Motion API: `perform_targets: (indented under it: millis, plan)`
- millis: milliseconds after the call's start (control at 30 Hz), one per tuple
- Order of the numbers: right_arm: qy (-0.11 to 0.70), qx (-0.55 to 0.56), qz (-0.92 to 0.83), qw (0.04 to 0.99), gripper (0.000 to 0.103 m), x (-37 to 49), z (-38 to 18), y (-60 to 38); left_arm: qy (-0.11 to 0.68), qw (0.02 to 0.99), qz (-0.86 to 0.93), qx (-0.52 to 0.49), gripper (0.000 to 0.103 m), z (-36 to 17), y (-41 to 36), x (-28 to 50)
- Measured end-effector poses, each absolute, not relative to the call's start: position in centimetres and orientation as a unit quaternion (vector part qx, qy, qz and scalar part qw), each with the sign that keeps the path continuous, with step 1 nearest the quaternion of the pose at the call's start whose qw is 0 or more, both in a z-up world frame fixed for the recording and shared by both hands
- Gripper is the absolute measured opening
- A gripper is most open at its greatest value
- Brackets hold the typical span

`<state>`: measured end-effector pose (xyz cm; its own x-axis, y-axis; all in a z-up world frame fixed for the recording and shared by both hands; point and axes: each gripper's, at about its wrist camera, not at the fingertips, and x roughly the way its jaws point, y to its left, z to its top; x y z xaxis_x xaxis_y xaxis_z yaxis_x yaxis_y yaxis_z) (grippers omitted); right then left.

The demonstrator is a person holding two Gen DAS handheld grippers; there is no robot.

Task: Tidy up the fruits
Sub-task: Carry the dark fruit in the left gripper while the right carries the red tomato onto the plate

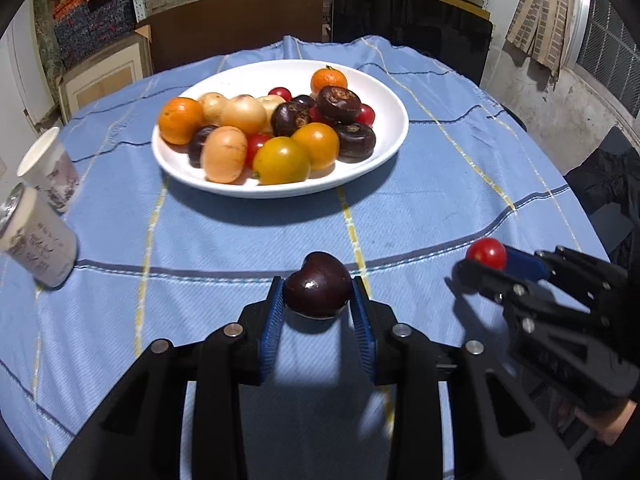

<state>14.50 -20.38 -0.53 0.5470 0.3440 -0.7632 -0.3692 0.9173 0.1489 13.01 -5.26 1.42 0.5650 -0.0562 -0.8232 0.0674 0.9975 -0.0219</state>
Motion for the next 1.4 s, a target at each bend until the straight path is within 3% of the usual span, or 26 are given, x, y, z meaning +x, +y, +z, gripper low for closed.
perform_targets:
  millis: [433,800,1400]
  plan:
    - [0.426,-0.006,0.232,0.875,0.031,14.1,-0.4,-19.5,0.454,0.89,-0.04,-0.033,0.032,2.4,-0.9,9.4]
    - [0.388,0.007,0.264,0.883,0.032,12.9,3.0,-18.1,0.423,0.905,-0.042,-0.017,0.032,5.7,0.8,8.6]
    - [0.347,0.026,0.272,0.897,0.032,18.9,8.4,-15.7,0.403,0.914,-0.051,0.007,0.032,9.6,-0.2,16.1]
